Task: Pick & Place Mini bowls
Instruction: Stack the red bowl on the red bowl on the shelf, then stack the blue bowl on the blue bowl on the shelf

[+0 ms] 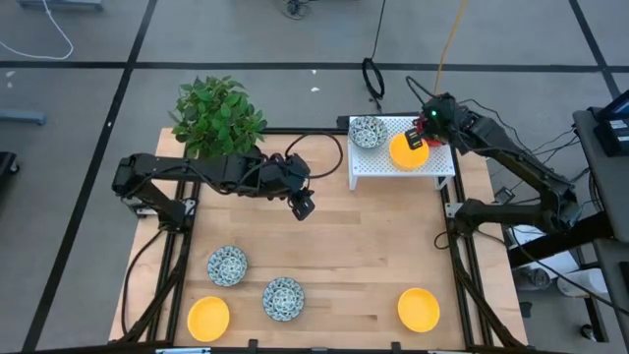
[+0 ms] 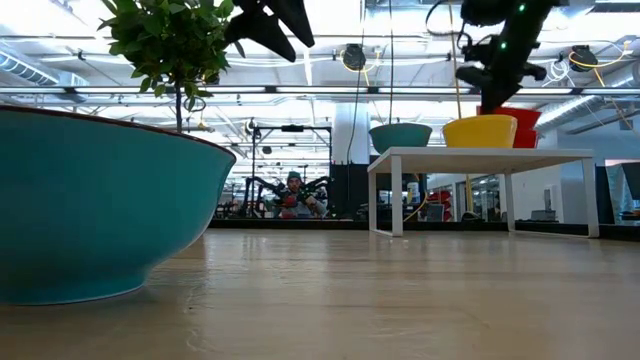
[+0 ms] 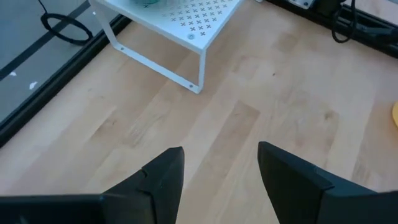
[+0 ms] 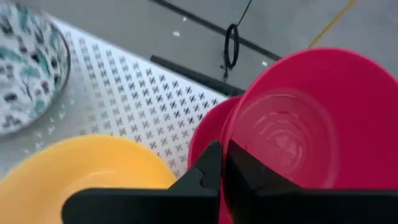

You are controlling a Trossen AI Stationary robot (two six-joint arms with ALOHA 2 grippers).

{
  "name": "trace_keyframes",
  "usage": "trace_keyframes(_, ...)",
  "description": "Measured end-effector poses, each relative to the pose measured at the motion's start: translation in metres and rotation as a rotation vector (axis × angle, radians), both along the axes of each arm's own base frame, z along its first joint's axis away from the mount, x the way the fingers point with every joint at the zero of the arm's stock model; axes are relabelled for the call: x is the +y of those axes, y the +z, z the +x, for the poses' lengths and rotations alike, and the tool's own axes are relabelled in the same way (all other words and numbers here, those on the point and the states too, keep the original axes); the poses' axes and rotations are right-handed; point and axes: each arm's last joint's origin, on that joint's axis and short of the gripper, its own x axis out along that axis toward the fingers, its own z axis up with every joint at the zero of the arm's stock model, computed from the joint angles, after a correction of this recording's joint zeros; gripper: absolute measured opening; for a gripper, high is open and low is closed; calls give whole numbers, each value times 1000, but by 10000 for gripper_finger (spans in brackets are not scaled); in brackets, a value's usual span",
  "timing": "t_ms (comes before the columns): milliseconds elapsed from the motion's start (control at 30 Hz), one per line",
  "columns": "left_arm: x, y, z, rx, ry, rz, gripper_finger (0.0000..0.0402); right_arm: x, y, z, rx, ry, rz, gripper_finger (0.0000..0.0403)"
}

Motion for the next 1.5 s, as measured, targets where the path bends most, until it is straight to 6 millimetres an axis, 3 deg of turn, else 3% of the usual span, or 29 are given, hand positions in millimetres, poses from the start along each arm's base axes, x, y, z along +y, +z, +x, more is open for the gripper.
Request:
trace_keyframes(133,1,0,0,3,2,-2,209,-4,-11,1,26,-10,28,0)
trace_keyframes(400,1,0,0,5,-1,0,209,-7,-13,3,9,-9,6,7)
trace_keyframes(833,1,0,0,-6,21,-25,209,-8,-7,4,3,32,-53,121)
trace_keyframes(1000,-3,-1,0,-17,-29,-189,209,-2,3,0,-38,50,-116,154)
trace_keyframes(1133,-19,-3,-2,19,-111,-413,209,6,13,-6,-80,59,-161,165)
trace_keyframes(1267,-47,-8,-11,117,-121,-516,209,16,21,-12,-115,76,-200,165)
trace_keyframes(1500,-98,-20,-37,285,109,-599,209,30,30,-17,-160,153,-237,161)
